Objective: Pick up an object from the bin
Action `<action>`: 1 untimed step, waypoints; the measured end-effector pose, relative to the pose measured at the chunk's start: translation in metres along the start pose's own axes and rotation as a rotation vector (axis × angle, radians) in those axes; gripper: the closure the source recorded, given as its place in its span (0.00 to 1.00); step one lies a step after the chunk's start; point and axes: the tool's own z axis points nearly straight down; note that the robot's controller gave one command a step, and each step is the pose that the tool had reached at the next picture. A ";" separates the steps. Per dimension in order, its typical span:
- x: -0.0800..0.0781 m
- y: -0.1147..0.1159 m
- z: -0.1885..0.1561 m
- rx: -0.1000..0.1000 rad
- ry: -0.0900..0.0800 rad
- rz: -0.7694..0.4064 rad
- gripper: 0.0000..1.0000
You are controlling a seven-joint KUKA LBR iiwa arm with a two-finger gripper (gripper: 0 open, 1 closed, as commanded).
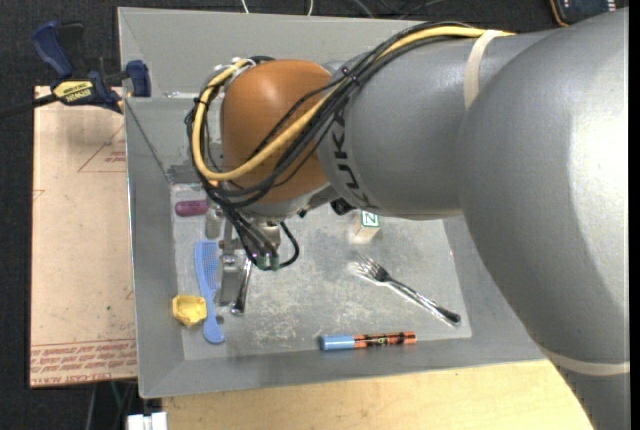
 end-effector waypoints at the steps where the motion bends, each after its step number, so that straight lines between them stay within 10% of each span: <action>1: -0.002 -0.002 -0.005 -0.001 -0.006 0.005 0.00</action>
Offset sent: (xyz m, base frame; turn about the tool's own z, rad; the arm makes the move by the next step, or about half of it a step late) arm -0.0074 0.0060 -0.0811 -0.6477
